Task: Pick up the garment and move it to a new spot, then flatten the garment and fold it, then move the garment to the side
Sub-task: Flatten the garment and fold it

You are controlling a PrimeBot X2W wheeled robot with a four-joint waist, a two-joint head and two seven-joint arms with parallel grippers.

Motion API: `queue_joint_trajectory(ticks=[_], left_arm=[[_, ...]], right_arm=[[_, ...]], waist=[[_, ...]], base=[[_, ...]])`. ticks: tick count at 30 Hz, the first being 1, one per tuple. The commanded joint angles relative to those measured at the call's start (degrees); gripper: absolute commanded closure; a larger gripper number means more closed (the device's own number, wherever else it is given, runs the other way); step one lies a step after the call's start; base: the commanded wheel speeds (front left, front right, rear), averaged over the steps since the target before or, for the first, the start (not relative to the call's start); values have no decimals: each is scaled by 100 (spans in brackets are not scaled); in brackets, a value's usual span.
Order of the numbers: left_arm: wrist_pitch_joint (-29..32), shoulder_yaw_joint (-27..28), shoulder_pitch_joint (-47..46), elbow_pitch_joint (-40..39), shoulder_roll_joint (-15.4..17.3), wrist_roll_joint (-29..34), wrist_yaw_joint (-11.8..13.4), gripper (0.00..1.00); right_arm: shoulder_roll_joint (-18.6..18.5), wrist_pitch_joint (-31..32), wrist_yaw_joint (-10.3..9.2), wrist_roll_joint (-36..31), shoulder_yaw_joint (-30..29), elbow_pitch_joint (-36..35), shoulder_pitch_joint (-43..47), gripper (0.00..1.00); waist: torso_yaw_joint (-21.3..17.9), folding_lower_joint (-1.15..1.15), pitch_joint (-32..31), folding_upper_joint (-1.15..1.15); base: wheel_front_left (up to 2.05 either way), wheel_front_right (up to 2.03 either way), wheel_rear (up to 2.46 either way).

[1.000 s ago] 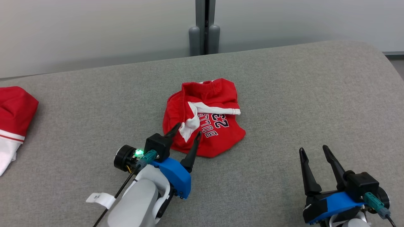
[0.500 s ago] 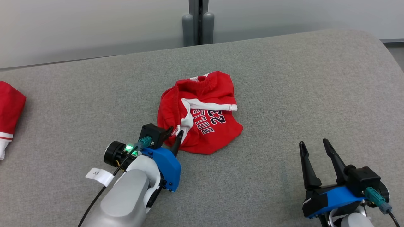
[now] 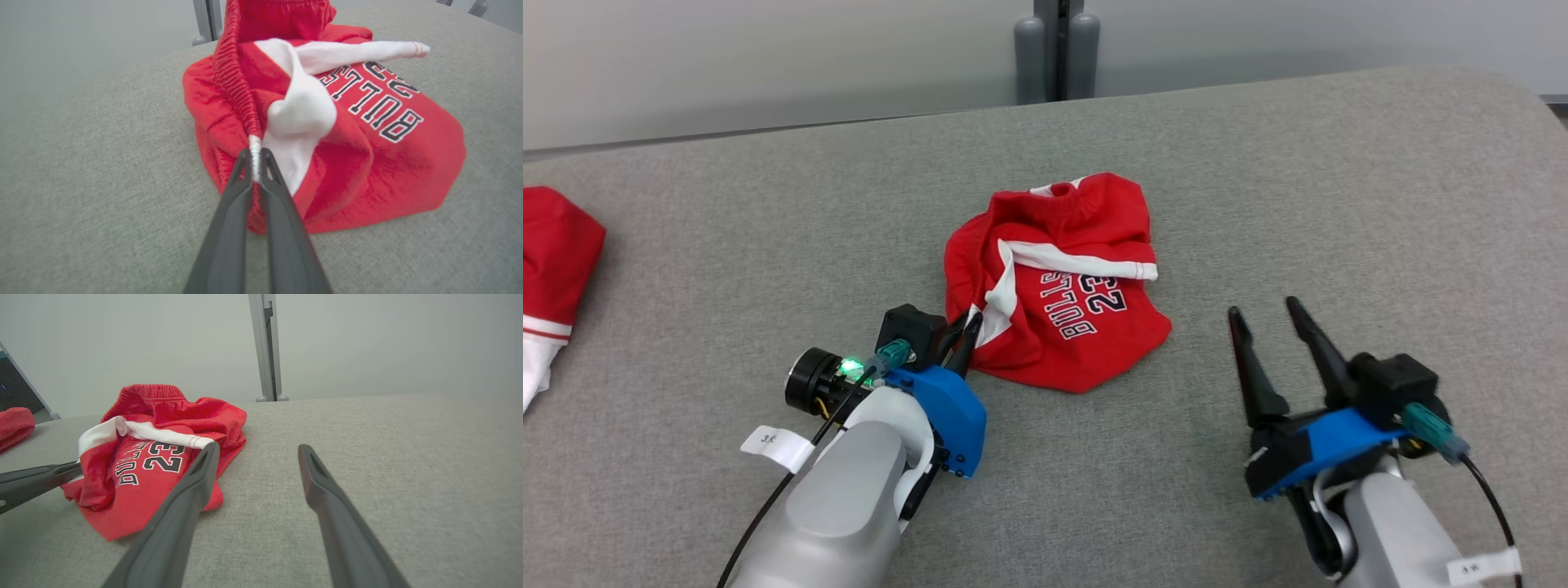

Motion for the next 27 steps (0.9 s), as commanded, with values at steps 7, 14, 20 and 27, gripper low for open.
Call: queue_joint_trajectory(ticks=[7, 14, 20, 27], left_arm=[[-305, 47, -126, 115, -69, -263, -14, 100], [-426, -38, -193, 128, -114, -392, -27, 100], [-492, -117, -282, 138, -122, -460, -37, 100], [-544, -206, -351, 158, -131, -539, -42, 100]], right_arm=[[-21, -1, 0, 578, 735, 1216, -1115, 0], [-16, -2, 0, 770, 1019, 1955, -1703, 0], [-17, -2, 0, 979, 1134, 2268, -1944, 0], [-16, -1, 0, 1303, 1298, 2504, -2178, 18]], waist=[[283, 0, 157, 0], [415, 0, 251, 0], [478, 0, 322, 0], [523, 0, 398, 0]], base=[[0, 0, 0], [0, 0, 0], [0, 0, 0], [0, 0, 0]])
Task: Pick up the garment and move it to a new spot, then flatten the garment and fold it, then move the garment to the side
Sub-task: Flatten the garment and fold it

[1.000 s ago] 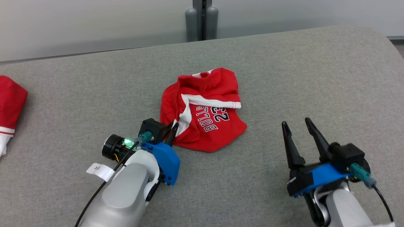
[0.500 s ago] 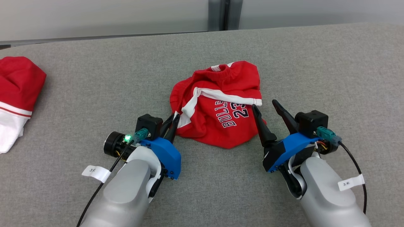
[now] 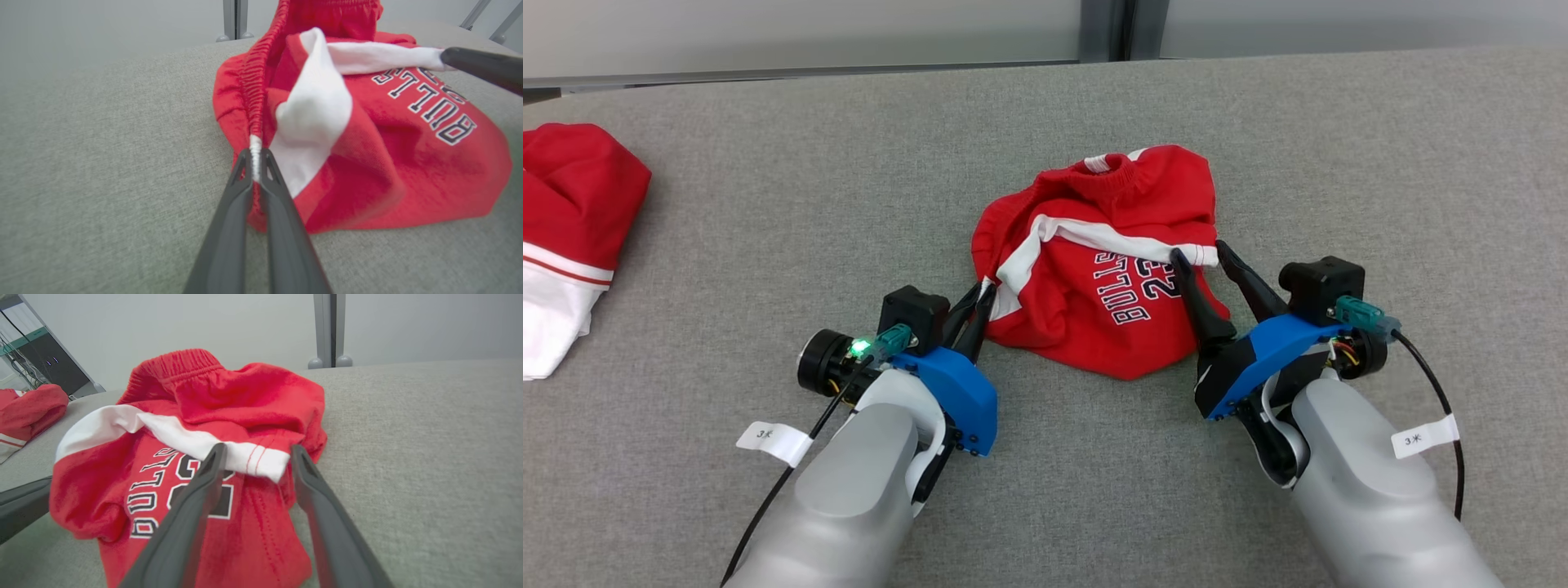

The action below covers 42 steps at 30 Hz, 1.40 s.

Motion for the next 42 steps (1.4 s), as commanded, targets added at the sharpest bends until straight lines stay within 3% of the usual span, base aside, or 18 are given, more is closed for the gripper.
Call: queue_joint_trajectory(ticks=[1, 10, 13, 23, 32, 39, 42], left_arm=[[-36, -19, -108, 14, -5, -38, -23, 100], [-78, -99, -145, 51, -8, -106, -27, 100], [-98, -74, -140, 22, -9, -160, -28, 100], [-141, 249, -24, -571, 65, -536, -43, 100], [-142, 788, 381, -2222, 356, -1212, -40, 100], [425, 1001, 752, -3686, 966, -1951, -40, 100], [790, 1193, 933, -4369, 1255, -2239, 88, 100]], right_arm=[[-19, -1, 0, 72, 40, 30, -117, 22], [-20, -1, 0, 254, 199, 211, -282, 64], [-20, -1, 0, 226, 187, 168, -307, 100], [-20, -1, 0, -279, -267, -333, -108, 100], [-29, -2, 0, -991, -1095, -1380, 207, 100], [-276, 23, 0, -1163, -1334, -2245, 496, 100], [-419, 126, 0, -1142, -1449, -2725, 620, 100]], waist=[[7, 0, 12, 0], [22, 0, 47, 0], [13, 0, 44, 0], [-78, 0, -164, 0], [-243, 0, -702, 0], [-356, 0, -1177, 0], [-394, 0, -1349, 0]], base=[[0, 0, 0], [0, 0, 0], [0, 0, 0], [0, 0, 0], [0, 0, 0], [0, 0, 0], [0, 0, 0]])
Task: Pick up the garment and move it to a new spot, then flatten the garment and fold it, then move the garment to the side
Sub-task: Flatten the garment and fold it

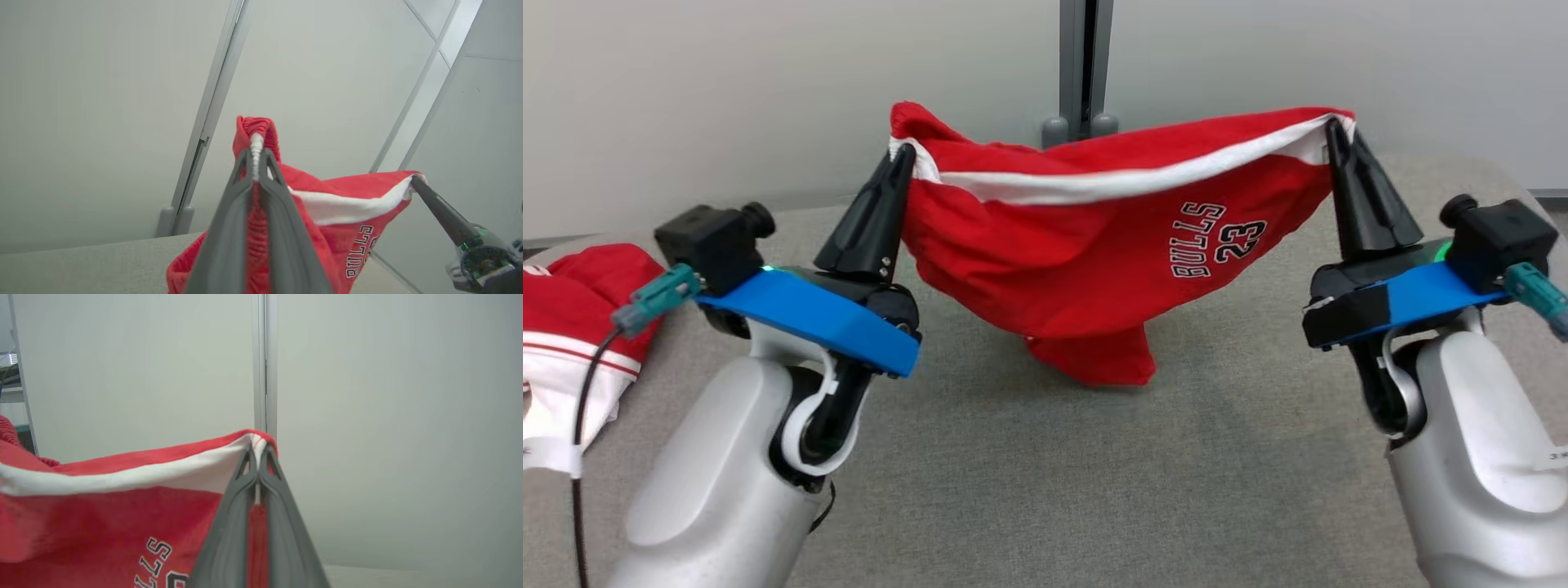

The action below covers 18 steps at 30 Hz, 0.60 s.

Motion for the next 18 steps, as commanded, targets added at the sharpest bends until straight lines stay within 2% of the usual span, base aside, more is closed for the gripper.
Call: queue_joint_trajectory(ticks=[1, 5, 10, 14, 18], left_arm=[[223, 135, 163, -453, 182, -154, 120, 100], [642, 395, 325, -1515, 491, -439, 414, 100], [1099, 628, 467, -2626, 700, -794, 806, 100], [1339, 764, 549, -3061, 849, -943, 1020, 100], [1428, 772, 634, -3130, 925, -949, 1104, 100]], right_arm=[[-110, 91, 0, 4, -101, -353, 160, 100], [-237, 324, 0, -11, -339, -1199, 400, 100], [-222, 718, 0, -58, -629, -2312, 763, 100], [-174, 1051, 0, -62, -760, -2968, 978, 100], [-144, 1211, 0, -84, -789, -3270, 1086, 100]], waist=[[-95, 1, -173, 0], [-119, 1, -342, 0], [-143, 1, -461, 0], [-165, 1, -470, 0], [-186, 1, -457, 0]], base=[[0, 0, 0], [0, 0, 0], [0, 0, 0], [0, 0, 0], [0, 0, 0]])
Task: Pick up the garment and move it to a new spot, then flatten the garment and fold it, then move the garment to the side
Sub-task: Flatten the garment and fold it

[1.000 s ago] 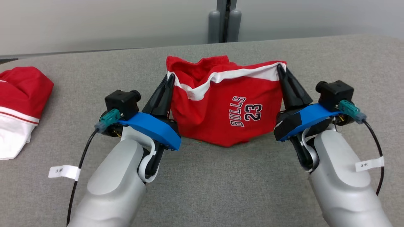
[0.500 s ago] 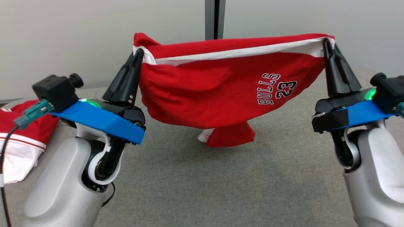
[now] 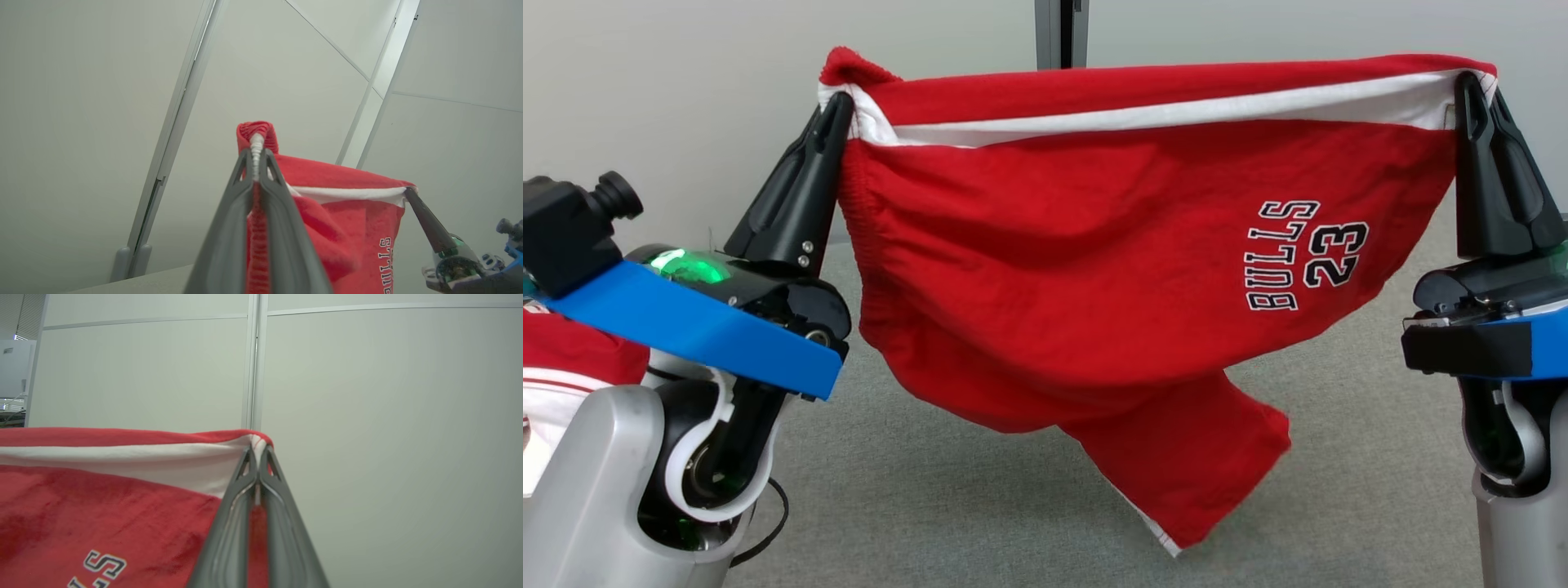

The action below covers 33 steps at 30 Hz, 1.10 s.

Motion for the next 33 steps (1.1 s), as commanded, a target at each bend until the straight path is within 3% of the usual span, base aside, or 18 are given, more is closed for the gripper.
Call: queue_joint_trajectory(ticks=[1, 10, 17, 21, 25, 33], left_arm=[[21, 28, 77, -1, 38, -16, 38, 100], [373, -69, -151, 264, 42, -205, 85, 100], [677, -211, -1408, 1623, -72, 58, 95, 100], [285, -10, -2453, 2597, -443, 163, 84, 100], [-180, 67, -3344, 3496, -804, 263, -108, 100], [-94, -483, -2758, 4675, -769, 478, -606, 100]], right_arm=[[17, 46, -1, -41, -25, -73, 114, 100], [59, 306, -1, 32, 143, 159, -19, 100], [-104, 188, -1, -112, 417, 1982, -1471, 100], [18, -205, -3, -397, 306, 3070, -2709, 100], [259, -802, -3, -653, 11, 4035, -3745, 100], [437, -1215, -2, -938, 459, 5265, -3400, 100]], waist=[[-8, 1, 7, 0], [-33, 1, 251, 0], [-110, 1, 808, 0], [-157, 1, 1189, 0], [-166, 1, 1661, 0], [-147, 1, 2280, 0]], base=[[0, 0, 0], [0, 0, 0], [0, 0, 0], [0, 0, 0], [0, 0, 0], [0, 0, 0]])
